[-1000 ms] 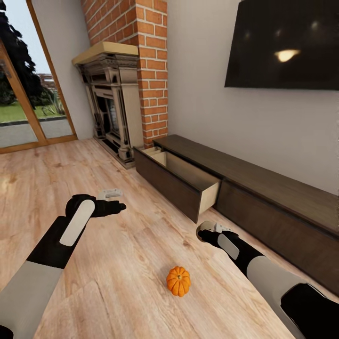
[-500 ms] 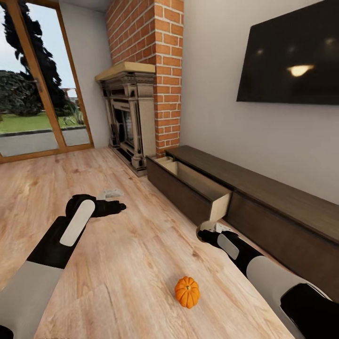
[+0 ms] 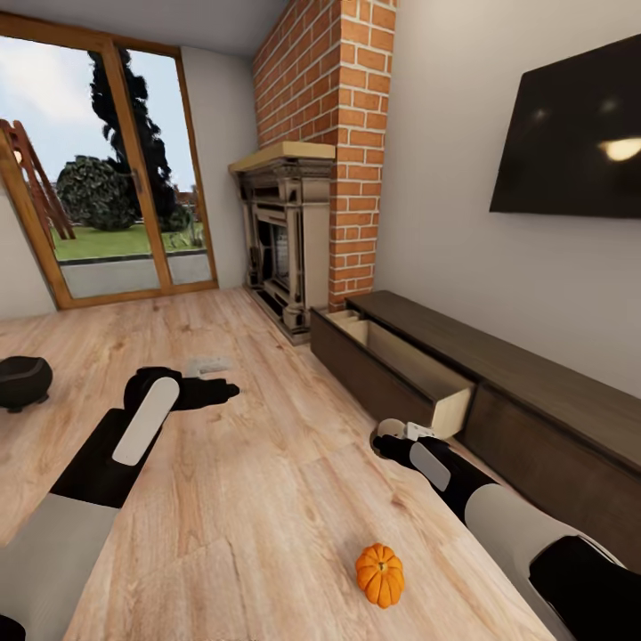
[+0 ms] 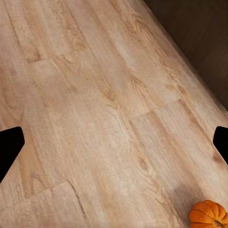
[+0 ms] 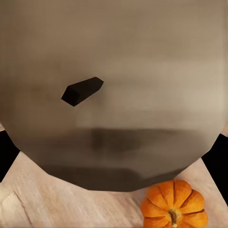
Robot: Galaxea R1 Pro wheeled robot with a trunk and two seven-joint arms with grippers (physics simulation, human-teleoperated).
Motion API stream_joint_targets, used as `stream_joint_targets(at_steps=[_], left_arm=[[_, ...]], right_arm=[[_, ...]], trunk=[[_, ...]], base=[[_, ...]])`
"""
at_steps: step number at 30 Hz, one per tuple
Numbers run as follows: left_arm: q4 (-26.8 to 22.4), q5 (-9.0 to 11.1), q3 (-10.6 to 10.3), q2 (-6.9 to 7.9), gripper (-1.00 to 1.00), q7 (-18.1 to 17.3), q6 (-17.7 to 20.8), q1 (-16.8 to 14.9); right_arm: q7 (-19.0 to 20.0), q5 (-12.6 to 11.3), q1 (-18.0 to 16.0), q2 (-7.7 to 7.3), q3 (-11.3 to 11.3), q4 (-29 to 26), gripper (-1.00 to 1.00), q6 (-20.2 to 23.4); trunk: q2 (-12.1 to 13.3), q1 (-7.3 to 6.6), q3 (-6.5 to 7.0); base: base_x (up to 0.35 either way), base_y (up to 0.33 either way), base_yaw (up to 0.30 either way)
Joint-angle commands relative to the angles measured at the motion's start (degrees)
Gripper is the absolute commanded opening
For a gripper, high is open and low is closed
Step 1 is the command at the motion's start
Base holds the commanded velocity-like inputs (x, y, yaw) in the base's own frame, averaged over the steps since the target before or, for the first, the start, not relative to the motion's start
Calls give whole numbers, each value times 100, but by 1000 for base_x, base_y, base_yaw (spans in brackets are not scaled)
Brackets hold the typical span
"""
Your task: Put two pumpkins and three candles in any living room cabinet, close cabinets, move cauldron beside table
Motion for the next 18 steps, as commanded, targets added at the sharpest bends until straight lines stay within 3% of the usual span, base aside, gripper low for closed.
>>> stream_joint_targets(at_steps=[1,9,18], left_arm=[[-12,63,-12,4,100,56,6,-6],[-118,77,10,12,100,33,6,6],[-134,82,7,12,100,28,6,7]], right_arm=[[-49,-47,-3,-7,42,-21,-100,16],[-49,-47,-3,-5,43,-21,-100,16],[-42,-47,-3,-7,42,-21,-100,9]], trunk=[[-3,-1,-1],[-3,-1,35],[-3,-1,73]], base=[[0,0,263],[-8,4,263],[-114,106,245]])
